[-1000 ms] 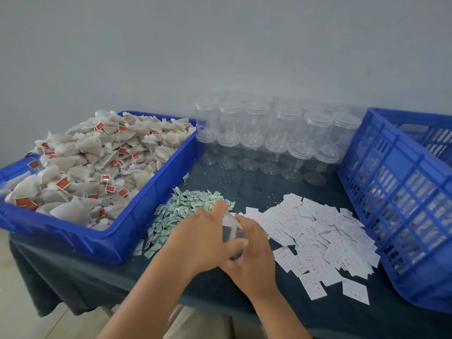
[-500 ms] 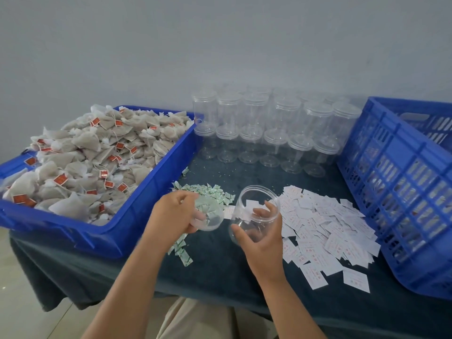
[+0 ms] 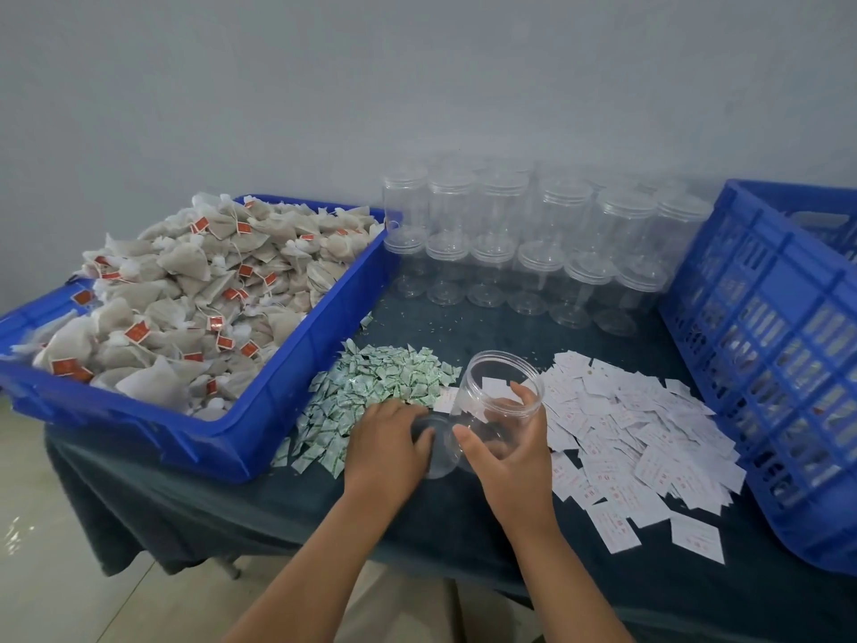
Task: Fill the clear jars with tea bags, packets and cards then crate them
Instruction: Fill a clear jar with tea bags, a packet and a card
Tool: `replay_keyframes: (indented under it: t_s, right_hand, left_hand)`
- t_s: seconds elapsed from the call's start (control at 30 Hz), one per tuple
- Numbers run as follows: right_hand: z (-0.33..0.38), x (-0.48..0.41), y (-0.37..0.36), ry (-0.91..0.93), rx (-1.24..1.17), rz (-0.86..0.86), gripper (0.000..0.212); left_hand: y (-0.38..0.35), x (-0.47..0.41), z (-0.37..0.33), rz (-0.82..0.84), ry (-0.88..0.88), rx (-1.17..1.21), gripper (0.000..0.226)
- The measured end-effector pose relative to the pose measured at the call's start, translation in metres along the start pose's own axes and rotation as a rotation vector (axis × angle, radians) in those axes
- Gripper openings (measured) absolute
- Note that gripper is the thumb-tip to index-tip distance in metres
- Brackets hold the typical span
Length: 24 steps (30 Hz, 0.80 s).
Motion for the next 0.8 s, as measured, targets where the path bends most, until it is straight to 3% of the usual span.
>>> replay_keyframes:
  t_s: [0.2, 0.43, 0.63, 0.7, 0.8]
  right_hand:
    - [-0.011, -0.001, 0.001, -0.051, 0.032, 0.053, 0.075]
    - [-0.02, -0.003, 0.002, -0.063, 0.025, 0.096, 0.081]
    - [-0.027, -0.004, -0.008, -0.05, 0.068, 0.19, 0.084]
    - [-0.026, -0.004, -0.012, -0.05, 0.089, 0.208, 0.084]
    - [-0.027, -0.004, -0.014, -0.047, 0.11, 0.223, 0.085]
  left_hand:
    - [0.032, 0.011, -0.012, -0.098, -0.111, 0.307, 0.023]
    - [0.13, 0.014, -0.023, -0.097, -0.316, 0.268, 0.018]
    - [0.204, -0.063, 0.047, -0.14, -0.025, 0.048, 0.018]
    - [0.206, -0.097, 0.076, 0.0, 0.112, -0.121, 0.02]
    - [0.176, -0.124, 0.116, 0.256, 0.214, -0.234, 0.044]
Point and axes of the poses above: each hand's wrist, its own x-axis away from the middle knuckle, its own y-axis out of the back of the hand, z = x × y, the point moved 9 cm from there along -x, towards the middle knuckle, and after that the axes turned 15 degrees about z, right-handed, at the moved point
